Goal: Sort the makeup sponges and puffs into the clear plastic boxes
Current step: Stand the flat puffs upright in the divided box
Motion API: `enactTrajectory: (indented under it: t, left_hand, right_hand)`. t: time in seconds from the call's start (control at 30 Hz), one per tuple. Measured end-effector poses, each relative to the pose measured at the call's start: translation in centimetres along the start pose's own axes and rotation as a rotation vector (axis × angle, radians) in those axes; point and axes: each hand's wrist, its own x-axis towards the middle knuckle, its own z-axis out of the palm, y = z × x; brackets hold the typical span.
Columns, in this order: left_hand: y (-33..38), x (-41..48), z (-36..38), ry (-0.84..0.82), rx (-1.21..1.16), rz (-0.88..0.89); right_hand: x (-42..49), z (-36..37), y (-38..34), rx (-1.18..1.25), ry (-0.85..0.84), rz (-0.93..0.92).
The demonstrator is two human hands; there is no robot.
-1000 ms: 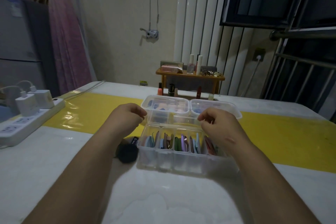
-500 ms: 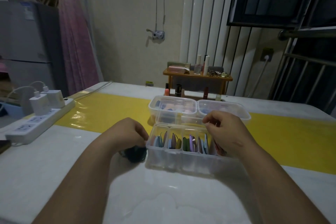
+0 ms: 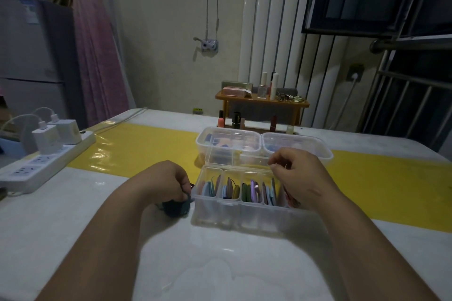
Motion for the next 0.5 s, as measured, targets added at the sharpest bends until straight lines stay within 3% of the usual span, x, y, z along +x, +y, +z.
enactTrajectory:
  t: [0.5]
  left_hand:
    - [1.1, -0.1, -0.7, 0.272, -0.337, 0.080]
  right_hand:
    - [-0.1, -0.1, -0.2, 0.008, -0.026, -0.003]
